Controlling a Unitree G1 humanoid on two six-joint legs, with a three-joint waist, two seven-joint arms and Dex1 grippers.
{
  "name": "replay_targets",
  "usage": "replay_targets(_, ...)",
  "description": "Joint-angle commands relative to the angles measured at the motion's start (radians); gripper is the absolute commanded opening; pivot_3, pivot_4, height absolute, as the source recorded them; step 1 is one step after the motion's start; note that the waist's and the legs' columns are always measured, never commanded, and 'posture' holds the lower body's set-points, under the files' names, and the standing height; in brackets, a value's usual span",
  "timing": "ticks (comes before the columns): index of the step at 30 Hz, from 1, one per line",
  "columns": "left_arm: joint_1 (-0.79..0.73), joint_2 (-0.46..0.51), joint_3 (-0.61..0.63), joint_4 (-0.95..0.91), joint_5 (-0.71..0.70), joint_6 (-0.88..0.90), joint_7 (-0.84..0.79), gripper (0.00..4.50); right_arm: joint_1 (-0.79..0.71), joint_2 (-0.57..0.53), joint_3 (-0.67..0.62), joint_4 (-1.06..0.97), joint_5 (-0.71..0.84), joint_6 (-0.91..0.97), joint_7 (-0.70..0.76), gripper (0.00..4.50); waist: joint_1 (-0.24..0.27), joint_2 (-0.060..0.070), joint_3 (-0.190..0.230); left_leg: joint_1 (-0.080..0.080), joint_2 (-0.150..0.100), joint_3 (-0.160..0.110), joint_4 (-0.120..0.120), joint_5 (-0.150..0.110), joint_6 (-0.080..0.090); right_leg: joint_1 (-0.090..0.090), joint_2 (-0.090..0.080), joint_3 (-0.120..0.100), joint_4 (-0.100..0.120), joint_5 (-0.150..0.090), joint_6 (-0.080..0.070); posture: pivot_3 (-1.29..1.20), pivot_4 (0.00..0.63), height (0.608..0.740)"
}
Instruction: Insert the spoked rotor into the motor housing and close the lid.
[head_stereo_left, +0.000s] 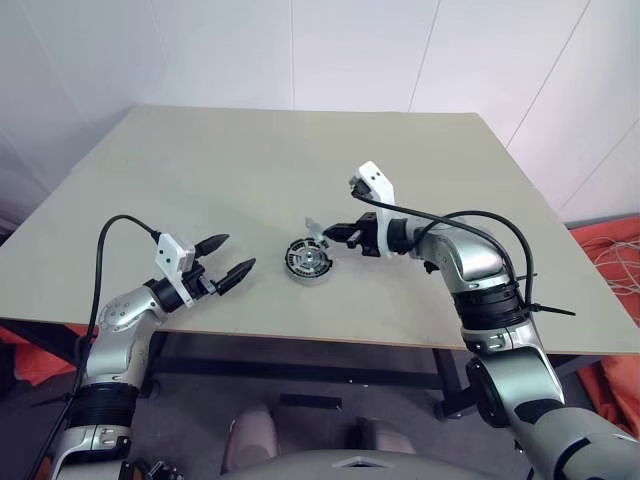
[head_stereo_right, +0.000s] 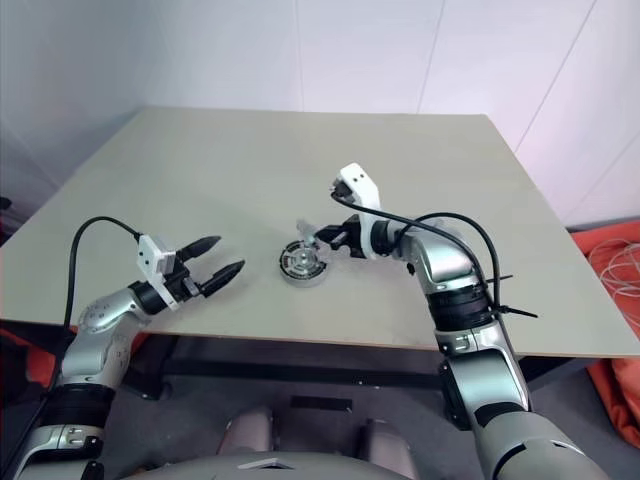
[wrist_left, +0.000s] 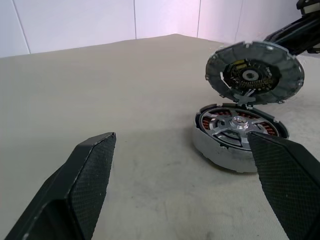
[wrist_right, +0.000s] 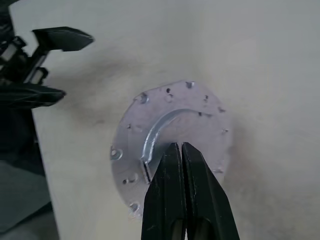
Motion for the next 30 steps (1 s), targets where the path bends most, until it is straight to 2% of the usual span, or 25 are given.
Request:
replay_targets(1, -0.012, 0.008, 0.011, -0.024, -0.012, -0.005, -0.002, 4.5, -0.002, 0.005, 0.04, -0.054, 0.041, 0.004, 0.002, 0.04, -0.001, 0.0, 0.0, 0.0, 0.0, 0.0, 0.0, 0.0, -0.001, 0.0, 0.0, 0.0, 0.0, 0.0, 0.0, 0.0, 0.0, 0.74)
replay_targets(18, 0.016, 0.006, -0.001, -0.056, -0.03, 0.039, -0.024, 4.5, 0.003, 0.033, 0.233, 0.19, -0.049, -0.197, -0.025, 0.04, -0.004, -0.001, -0.001, 0.001, 0.0, -0.001, -0.001, 0.0, -0.001, 0.0, 0.0, 0.0, 0.0, 0.0, 0.001, 0.0, 0.0, 0.74)
replay_targets(24, 0.017, 0.012, 0.007, -0.06, -0.03, 0.041, -0.028, 4.5, 0.004, 0.004, 0.2, 0.109, -0.015, -0.297, 0.031, 0.04, -0.003, -0.001, -0.001, 0.003, 0.0, -0.001, -0.001, 0.0, 0.0, 0.002, 0.0, 0.0, 0.0, -0.003, 0.005, 0.0, 0.0, 0.74)
replay_targets(29, 0.014, 0.015, 0.007, -0.059, -0.03, 0.041, -0.034, 4.5, -0.007, -0.021, 0.137, 0.08, 0.051, -0.312, 0.088, 0.04, -0.004, -0.001, -0.001, 0.002, 0.0, -0.001, 0.0, 0.0, 0.0, 0.001, 0.0, 0.0, 0.0, -0.001, 0.002, 0.0, 0.0, 0.74)
replay_targets(30, 0.014, 0.015, 0.007, -0.058, -0.031, 0.041, -0.036, 4.5, -0.014, -0.023, 0.123, 0.086, 0.065, -0.303, 0.097, 0.22, -0.004, -0.001, -0.001, 0.002, 0.0, -0.001, -0.001, 0.0, 0.0, 0.001, 0.0, 0.0, 0.0, -0.001, 0.001, 0.0, 0.0, 0.74)
